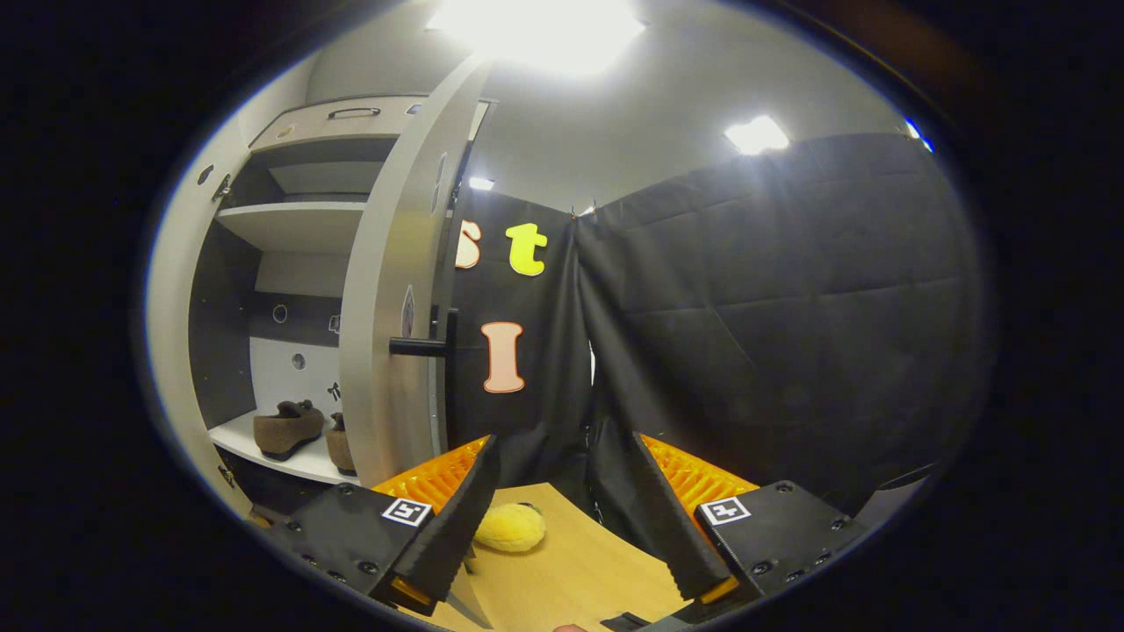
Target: Grab one shoe with the right hand and put it into the shoe cabinet, grab the other shoe with the left hand and put it into the shoe cabinet; then close the right door with the right hand and the left door with the left hand.
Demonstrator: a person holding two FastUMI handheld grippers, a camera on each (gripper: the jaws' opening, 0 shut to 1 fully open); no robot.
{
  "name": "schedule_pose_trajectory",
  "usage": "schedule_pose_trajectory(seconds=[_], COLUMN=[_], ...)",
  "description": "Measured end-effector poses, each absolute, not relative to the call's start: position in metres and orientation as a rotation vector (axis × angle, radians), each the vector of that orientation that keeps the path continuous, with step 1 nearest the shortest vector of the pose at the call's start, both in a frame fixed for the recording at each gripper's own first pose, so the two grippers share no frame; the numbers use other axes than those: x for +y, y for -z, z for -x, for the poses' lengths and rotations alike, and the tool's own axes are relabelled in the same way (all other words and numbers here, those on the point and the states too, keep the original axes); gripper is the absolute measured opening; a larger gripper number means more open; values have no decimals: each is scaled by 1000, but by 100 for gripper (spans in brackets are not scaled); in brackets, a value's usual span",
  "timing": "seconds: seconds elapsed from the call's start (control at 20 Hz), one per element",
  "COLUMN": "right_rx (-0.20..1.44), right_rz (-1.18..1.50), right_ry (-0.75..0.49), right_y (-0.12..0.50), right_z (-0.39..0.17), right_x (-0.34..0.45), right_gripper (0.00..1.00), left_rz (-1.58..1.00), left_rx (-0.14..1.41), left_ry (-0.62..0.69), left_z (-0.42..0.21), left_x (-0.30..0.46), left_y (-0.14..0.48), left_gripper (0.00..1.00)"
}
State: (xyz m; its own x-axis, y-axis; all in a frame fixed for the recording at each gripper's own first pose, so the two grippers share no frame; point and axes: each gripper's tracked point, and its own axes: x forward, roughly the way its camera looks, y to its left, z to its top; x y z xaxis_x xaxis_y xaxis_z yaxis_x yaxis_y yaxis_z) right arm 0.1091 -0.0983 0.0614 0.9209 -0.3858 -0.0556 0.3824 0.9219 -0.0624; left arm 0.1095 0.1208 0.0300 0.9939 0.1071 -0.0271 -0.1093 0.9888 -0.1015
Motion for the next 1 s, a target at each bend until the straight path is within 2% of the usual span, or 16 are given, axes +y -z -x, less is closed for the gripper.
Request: schedule_pose_trajectory(seconds=[0.1,0.15,0.25,0.35,0.5,0.55,0.6,0.7,0.75,0.9,0.95,1.0], right_rx=[64,62,57,50,41,38,39,39,42,58,66,73], right_rz=[50,52,51,42,22,16,10,3,1,9,16,24], right_ry=[373,364,347,319,260,242,223,187,170,122,107,95], right_y=[-62,-62,-63,-63,-62,-60,-59,-59,-58,-52,-49,-47], right_z=[-109,-108,-109,-112,-118,-120,-124,-133,-138,-153,-158,-161], right_x=[-86,-79,-66,-52,-25,-17,-8,11,20,46,54,61], right_gripper=[92,95,92,95,95,92,95,95,92,92,95,92], left_rz=[109,111,114,107,102,104,107,112,113,113,114,115], left_rx=[24,24,25,25,26,26,28,29,29,35,38,41], left_ry=[-108,-106,-97,-90,-91,-93,-97,-107,-112,-131,-138,-145], left_z=[-115,-117,-118,-119,-123,-123,-124,-123,-121,-116,-114,-112], left_x=[129,133,136,138,143,147,151,159,164,180,184,187], left_y=[-26,-25,-24,-24,-21,-20,-19,-17,-15,-9,-8,-5], left_gripper=[99,99,99,99,99,99,99,99,99,99,99,99])
